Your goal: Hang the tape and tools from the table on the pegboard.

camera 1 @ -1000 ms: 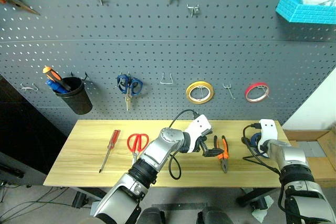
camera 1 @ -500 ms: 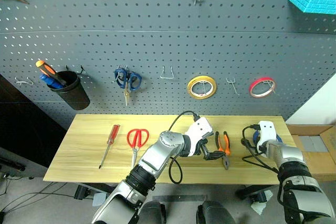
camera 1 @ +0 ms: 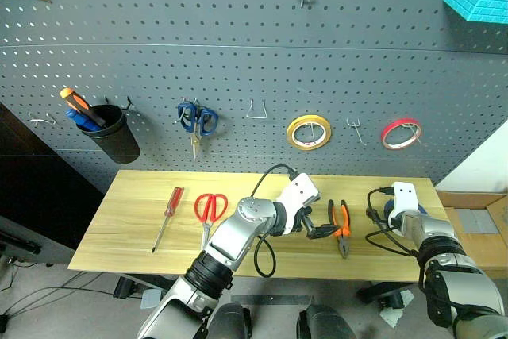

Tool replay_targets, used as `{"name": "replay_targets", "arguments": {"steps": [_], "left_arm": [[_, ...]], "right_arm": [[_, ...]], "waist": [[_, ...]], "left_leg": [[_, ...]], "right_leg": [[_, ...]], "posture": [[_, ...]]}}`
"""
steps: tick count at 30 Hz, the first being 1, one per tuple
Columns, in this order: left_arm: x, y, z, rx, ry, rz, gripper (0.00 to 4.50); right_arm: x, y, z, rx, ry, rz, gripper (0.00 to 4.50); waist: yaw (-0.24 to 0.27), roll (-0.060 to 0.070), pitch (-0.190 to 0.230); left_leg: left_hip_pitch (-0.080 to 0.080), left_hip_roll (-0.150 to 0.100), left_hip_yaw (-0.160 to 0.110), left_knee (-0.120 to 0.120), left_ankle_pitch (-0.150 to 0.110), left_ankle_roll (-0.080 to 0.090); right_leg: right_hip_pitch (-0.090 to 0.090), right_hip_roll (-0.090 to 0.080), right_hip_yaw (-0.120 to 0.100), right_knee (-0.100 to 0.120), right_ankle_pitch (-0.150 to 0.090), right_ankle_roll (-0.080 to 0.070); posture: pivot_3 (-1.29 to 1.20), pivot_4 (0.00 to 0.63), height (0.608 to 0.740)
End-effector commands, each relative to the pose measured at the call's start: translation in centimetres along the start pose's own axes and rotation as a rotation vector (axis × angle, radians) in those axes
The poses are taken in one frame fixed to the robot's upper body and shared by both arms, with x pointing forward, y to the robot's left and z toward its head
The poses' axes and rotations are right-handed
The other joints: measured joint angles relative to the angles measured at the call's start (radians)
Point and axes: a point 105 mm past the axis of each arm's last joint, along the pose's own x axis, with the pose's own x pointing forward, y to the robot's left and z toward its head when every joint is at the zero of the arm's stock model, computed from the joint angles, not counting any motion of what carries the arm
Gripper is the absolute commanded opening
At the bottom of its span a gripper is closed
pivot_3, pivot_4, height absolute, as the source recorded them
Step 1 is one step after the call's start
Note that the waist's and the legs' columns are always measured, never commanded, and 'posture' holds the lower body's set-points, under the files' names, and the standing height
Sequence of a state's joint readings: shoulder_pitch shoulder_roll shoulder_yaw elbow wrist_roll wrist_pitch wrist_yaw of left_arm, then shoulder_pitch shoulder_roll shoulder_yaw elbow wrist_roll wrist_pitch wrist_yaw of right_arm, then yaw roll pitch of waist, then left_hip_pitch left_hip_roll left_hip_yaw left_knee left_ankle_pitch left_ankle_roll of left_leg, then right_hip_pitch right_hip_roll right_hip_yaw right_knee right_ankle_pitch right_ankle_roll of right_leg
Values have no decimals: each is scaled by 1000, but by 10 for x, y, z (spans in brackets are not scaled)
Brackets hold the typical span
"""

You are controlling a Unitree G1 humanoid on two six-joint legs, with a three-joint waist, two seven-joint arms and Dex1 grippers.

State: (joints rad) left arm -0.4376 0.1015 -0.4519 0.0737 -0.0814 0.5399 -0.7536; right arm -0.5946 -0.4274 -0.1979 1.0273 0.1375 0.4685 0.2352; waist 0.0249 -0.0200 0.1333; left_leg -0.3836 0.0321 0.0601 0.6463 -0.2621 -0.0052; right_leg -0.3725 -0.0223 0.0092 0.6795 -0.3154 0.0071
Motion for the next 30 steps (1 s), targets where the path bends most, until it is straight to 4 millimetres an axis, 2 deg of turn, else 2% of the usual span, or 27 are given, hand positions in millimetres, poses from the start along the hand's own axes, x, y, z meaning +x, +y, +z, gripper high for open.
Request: {"name": "replay_targets", "arguments": {"steps": [1, 2, 5, 15, 16, 20, 24, 26, 30], "left_arm": [[-3, -3, 14, 18, -53, -4, 4500], [-4, -4, 13, 17, -51, -4, 4500], [-6, -3, 12, 19, -46, -2, 4500], [-8, 6, 21, 38, -57, 28, 4500], [-9, 5, 22, 39, -66, 18, 4500], [-10, -3, 29, 36, -113, -21, 4500], [-12, -12, 42, 12, -194, -69, 4500], [-16, -14, 52, 19, -273, -78, 4500], [-32, -4, 55, 35, -272, -46, 4500]], "right_arm": [[0, -5, -7, 50, 31, -10, 4489], [0, -3, -8, 45, 34, -1, 4489], [1, 3, -10, 30, 35, 28, 3897], [3, 10, -9, 17, 32, 37, 555], [3, 10, -7, 1, 26, 37, 396], [1, 16, 0, -100, -2, 38, 393], [-10, 28, 5, -187, -63, 70, 393], [-21, 29, 8, -244, -114, 53, 393], [-51, 47, 15, -372, -252, 48, 393]], "waist": [[0, 0, 0], [0, -1, 0], [0, -1, 1], [0, -2, 1], [0, -2, 1], [-1, -2, 1], [1, -1, 0], [2, 1, -1], [2, 5, -3]], "left_leg": [[0, 0, 0, 0, 0, 0], [0, 0, 0, 0, 0, 0], [0, 0, 0, 0, 0, 0], [0, 0, 0, 0, 2, -3], [0, 0, 0, 0, 2, -3], [0, 0, 0, 0, 2, -3], [-1, 1, 0, -1, 2, -4], [-2, 1, 0, -1, 2, -4], [-10, 0, -1, 0, 3, -5]], "right_leg": [[0, 0, 0, 0, 0, 0], [0, 0, 0, 0, 0, 0], [0, 0, 0, 0, 0, 0], [0, 0, 0, 0, 0, 0], [0, 0, 0, 0, 0, 0], [0, 0, 0, 0, 0, 0], [-1, 0, 0, 0, -1, 2], [-2, 0, 0, 0, -2, 3], [-9, 0, 0, 1, -2, 4]], "posture": [[195, 160, 740], [197, 159, 740], [197, 151, 740], [207, 131, 740], [206, 131, 740], [200, 126, 740], [182, 111, 740], [171, 100, 740], [148, 82, 740]]}}
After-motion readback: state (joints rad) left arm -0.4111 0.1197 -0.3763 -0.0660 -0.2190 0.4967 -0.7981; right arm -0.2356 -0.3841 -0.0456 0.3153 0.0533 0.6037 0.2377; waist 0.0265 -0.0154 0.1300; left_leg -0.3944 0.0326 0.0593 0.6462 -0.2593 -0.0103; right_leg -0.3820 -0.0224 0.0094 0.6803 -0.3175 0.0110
